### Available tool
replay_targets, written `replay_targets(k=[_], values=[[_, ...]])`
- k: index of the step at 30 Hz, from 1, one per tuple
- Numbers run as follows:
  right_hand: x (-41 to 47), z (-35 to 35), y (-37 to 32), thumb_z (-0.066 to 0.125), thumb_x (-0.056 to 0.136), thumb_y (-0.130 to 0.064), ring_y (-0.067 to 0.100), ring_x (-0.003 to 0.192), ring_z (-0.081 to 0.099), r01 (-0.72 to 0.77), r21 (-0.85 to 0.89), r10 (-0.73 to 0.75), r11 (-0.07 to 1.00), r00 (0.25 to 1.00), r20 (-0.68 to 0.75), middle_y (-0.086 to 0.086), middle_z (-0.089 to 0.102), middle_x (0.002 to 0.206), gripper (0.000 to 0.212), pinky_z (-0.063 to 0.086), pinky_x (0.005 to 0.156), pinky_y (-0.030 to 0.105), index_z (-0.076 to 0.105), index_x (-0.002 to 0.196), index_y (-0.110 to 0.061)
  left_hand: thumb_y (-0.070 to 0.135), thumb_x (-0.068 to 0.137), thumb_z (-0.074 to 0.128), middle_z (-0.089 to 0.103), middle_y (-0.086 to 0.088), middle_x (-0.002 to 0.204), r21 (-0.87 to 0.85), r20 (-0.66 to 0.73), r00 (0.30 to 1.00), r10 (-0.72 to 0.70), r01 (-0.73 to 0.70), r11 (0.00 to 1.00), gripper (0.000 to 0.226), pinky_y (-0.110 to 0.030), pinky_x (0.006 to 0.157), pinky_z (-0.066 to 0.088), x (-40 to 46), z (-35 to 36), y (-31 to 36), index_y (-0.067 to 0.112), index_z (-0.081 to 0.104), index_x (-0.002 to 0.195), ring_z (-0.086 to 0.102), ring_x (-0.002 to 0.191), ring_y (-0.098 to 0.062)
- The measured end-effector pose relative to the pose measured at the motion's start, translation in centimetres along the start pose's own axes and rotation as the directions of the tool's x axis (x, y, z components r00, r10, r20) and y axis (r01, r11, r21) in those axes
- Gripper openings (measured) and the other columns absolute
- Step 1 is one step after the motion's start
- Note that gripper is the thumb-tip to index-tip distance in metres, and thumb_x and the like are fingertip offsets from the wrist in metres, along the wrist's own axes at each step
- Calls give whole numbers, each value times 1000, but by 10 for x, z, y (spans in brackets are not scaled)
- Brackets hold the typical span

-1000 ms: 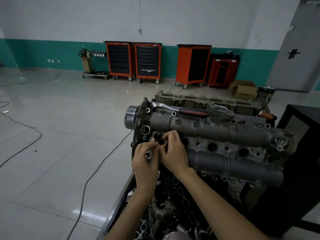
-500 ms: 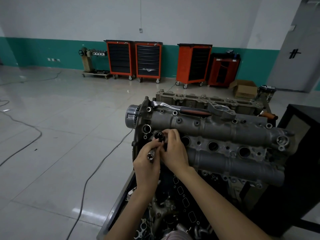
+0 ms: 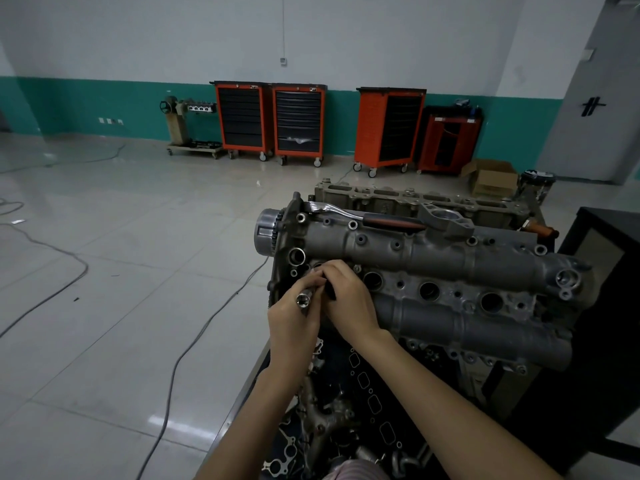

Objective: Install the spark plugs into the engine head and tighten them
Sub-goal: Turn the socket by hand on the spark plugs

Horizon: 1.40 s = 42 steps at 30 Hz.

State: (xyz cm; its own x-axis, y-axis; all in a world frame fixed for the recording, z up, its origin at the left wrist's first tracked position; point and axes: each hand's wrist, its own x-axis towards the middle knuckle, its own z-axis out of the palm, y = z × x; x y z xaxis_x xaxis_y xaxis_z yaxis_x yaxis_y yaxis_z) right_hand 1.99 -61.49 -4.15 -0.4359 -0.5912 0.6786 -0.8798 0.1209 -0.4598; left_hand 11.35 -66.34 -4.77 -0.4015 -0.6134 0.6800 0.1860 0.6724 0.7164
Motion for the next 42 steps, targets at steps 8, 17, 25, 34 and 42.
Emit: replay_targets(k=[8,17,25,34,42], values=[[-2,3,-3,61,76,6,24,86,60,-26,24,27,999,997,-77,13,61,95,21,50,75,35,64,95,0,-5,83,63,70,-3,99,71,-21,999,44,-43,997,21,-7,79,46,0,8,3,2,69,102,61,91,-1],[6,8,-7,58,78,2,27,83,57,-103,16,104,995,993,-59,13,58,94,14,48,71,41,62,91,-1,-2,85,61,70,5,91,0,-73,997,-28,28,1000,20,-14,71,49,8,4,-3,9,69,100,63,82,-2],[3,12,-7,59,77,0,26,90,57,-85,35,86,996,995,-49,10,54,107,26,47,77,38,57,103,-2,-7,81,63,63,19,92,7,33,997,69,-70,998,23,-4,75,44,13,-9,-17,8,69,98,59,87,14],[1,14,-7,59,79,-2,23,77,55,-108,76,115,991,988,-106,10,54,89,5,47,66,41,58,84,-1,11,79,72,65,19,98,-118,-54,998,-39,32,992,36,-13,80,47,8,-9,-3,22,60,111,62,94,3],[3,18,-3,58,84,-11,18,66,48,-148,140,176,979,960,-216,6,48,81,18,44,59,42,47,70,-7,7,84,64,70,7,94,-1,-68,989,134,-134,991,21,-10,70,49,0,1,-2,7,69,104,64,82,2]])
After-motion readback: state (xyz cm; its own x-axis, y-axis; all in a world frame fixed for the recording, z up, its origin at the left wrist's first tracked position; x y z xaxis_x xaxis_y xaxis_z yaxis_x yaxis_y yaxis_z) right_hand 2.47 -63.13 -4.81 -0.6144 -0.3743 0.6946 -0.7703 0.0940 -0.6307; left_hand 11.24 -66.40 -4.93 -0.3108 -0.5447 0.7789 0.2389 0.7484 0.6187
